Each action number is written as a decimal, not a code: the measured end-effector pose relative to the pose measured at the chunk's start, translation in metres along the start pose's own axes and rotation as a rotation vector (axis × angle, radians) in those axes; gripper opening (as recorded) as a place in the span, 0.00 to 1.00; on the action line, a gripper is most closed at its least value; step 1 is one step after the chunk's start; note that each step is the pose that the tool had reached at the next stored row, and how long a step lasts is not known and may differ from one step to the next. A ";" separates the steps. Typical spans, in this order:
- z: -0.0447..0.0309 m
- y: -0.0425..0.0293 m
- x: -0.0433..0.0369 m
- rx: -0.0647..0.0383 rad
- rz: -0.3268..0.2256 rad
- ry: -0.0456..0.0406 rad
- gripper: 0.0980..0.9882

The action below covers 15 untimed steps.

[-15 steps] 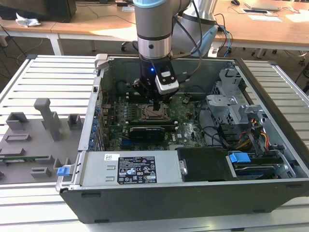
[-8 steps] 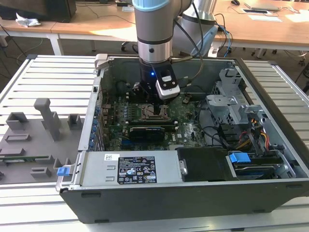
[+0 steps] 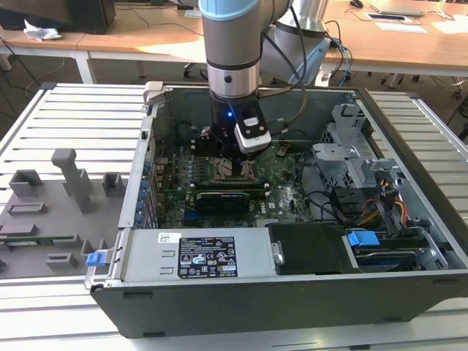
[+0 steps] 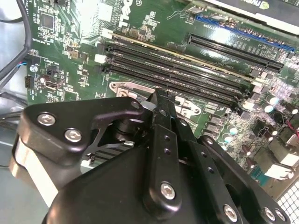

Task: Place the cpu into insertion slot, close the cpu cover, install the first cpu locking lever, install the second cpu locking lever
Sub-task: 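Install the second cpu locking lever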

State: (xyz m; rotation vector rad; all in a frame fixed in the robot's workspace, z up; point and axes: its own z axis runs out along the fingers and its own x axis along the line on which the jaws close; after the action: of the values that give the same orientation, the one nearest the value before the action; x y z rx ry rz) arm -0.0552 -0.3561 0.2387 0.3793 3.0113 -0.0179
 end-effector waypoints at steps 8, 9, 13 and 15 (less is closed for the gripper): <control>0.0065 -0.0116 0.0110 -0.058 0.005 0.0148 0.01; 0.0071 -0.0136 0.0111 -0.064 0.005 0.0164 0.01; 0.0100 -0.0164 0.0131 -0.091 -0.014 0.0235 0.01; 0.0146 -0.0172 0.0142 -0.096 -0.050 0.0258 0.01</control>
State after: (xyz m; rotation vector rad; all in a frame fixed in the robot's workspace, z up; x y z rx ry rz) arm -0.0716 -0.3697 0.2226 0.2965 3.0320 0.1281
